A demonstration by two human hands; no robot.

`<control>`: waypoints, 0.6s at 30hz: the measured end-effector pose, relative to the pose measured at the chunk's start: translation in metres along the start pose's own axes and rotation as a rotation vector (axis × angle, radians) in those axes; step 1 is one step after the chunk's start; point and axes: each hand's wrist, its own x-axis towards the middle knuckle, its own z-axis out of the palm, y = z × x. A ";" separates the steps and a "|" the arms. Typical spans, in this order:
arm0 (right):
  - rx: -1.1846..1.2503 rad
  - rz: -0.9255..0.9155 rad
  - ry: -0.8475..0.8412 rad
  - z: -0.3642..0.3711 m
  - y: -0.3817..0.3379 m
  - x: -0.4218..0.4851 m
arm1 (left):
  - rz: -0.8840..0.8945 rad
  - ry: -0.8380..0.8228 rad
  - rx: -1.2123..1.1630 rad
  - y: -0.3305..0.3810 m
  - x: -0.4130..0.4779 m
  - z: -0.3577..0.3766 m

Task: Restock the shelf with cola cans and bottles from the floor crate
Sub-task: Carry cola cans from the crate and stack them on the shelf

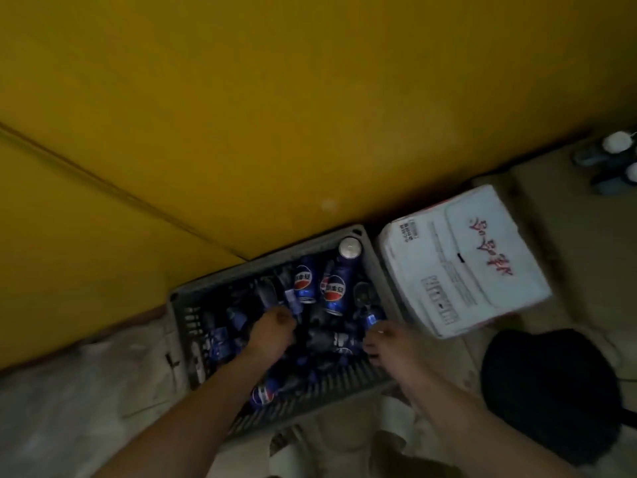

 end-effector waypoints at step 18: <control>0.147 -0.076 0.132 0.094 0.010 0.133 | 0.167 0.268 0.320 -0.014 0.144 0.064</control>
